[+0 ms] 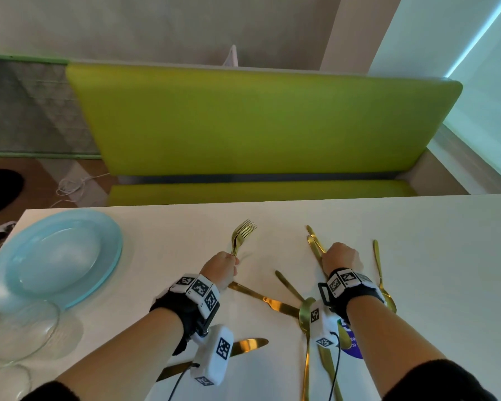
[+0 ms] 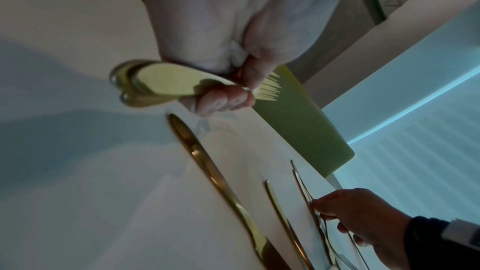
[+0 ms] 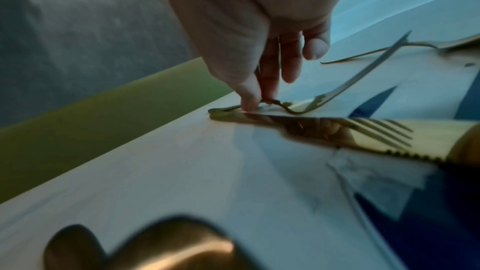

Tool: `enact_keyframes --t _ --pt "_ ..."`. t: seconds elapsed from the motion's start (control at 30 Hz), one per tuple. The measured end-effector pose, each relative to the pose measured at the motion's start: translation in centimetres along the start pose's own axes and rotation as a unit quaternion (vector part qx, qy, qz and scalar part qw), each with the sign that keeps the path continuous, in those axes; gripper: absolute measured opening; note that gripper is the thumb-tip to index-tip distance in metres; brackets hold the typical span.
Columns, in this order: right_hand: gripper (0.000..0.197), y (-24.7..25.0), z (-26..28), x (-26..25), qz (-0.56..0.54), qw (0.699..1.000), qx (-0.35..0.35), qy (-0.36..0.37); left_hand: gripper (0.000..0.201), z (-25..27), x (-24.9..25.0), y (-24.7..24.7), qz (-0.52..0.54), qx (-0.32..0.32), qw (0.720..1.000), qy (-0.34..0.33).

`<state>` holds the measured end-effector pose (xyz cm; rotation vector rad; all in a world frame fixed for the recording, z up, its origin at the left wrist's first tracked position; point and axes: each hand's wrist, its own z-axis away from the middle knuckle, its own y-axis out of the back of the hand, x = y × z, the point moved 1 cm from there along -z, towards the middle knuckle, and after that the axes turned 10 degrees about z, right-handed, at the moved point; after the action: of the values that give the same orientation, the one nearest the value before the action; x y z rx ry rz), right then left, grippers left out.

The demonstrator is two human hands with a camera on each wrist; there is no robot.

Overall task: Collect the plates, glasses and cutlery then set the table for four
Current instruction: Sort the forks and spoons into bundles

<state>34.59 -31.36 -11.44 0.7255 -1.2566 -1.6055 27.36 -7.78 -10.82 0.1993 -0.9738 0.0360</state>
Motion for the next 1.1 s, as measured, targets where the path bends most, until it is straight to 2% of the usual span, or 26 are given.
enact_keyframes --t 0.1,0.2,0.3,0.37,0.53,0.67,0.8,0.93,1.03,1.1 --pt "0.025 0.4 0.1 0.4 0.005 1.000 0.012 -0.005 0.031 0.2 -0.3 0.2 0.003 -0.005 1.000 0.010" --pt "0.023 1.5 0.9 0.6 0.033 0.997 0.063 0.024 0.031 0.7 -0.3 0.5 0.002 -0.009 1.000 0.019" --pt "0.023 3.0 2.7 0.2 0.075 0.981 0.134 0.120 0.030 1.3 0.0 0.8 -0.017 -0.015 1.000 0.003" --pt "0.023 4.0 4.6 0.0 0.098 0.963 0.158 0.196 0.023 1.9 0.1 1.1 -0.030 -0.014 0.999 -0.007" --pt "0.021 5.5 11.3 -0.9 0.161 0.910 0.149 0.351 0.030 4.2 0.1 1.8 -0.030 -0.038 0.999 -0.020" --pt "0.021 5.3 17.1 -2.1 0.178 0.874 0.147 0.428 0.030 7.5 -0.2 2.6 -0.012 -0.081 0.996 -0.020" --pt "0.018 4.8 22.5 -3.2 0.182 0.849 0.154 0.471 0.023 11.4 -1.2 3.7 -0.018 -0.121 0.992 -0.031" --pt "0.009 4.2 27.5 -4.2 0.193 0.835 0.181 0.483 0.032 14.9 -2.6 5.3 -0.108 -0.178 0.976 -0.056" --pt "0.005 3.6 29.9 -4.4 0.162 0.831 0.188 0.498 0.026 16.7 -3.4 6.3 -0.090 -0.237 0.967 -0.032" --pt "0.007 3.2 31.3 -4.3 0.145 0.827 0.195 0.507 0.028 17.9 -3.8 7.0 -0.056 -0.244 0.968 -0.018"
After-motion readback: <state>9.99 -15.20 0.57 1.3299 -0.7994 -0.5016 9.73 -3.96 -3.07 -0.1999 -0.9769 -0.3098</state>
